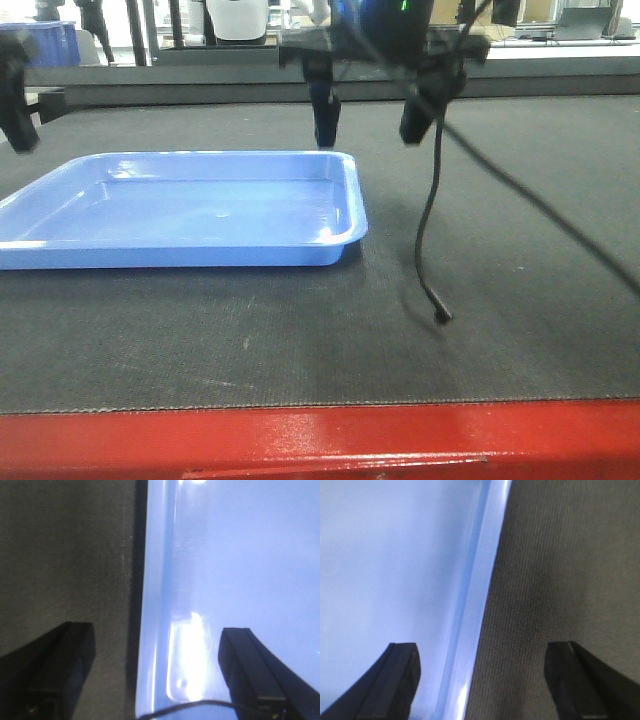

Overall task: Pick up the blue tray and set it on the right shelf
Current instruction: 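Lower both grippers onto opposite rims of the light-blue tray and close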

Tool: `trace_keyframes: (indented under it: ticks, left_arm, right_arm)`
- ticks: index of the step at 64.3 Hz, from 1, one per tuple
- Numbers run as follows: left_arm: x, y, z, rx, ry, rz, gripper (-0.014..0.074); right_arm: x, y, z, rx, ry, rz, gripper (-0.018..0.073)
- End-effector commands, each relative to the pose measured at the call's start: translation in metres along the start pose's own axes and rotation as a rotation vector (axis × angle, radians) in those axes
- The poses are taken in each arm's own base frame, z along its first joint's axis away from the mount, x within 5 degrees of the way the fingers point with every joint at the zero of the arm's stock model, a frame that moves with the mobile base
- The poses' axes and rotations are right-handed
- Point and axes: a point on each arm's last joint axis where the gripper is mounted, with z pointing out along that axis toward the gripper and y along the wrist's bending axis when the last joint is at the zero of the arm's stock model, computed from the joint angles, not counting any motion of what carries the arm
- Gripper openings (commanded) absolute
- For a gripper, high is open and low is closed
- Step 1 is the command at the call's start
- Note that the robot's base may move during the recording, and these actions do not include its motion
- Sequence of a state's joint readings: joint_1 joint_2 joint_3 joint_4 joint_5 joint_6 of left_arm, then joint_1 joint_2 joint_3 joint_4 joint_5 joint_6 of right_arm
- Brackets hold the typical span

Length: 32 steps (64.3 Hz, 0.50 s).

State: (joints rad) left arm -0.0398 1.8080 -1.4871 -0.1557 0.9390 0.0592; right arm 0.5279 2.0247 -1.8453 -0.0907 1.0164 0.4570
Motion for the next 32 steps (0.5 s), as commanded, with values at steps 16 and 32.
trace_keyframes:
  ticks: [16,32]
  left_arm:
    - [-0.016,-0.004,0.012,0.046,-0.086,0.005,0.0416]
    - [-0.016,-0.004,0.025,0.06,-0.065,0.017,0.0409]
  right_arm:
    - [-0.012,0.002,0.007,-0.028,-0.066,0.019,0.0601]
    - [-0.01,0.006,0.022,-0.052,-0.048,0.036,0.06]
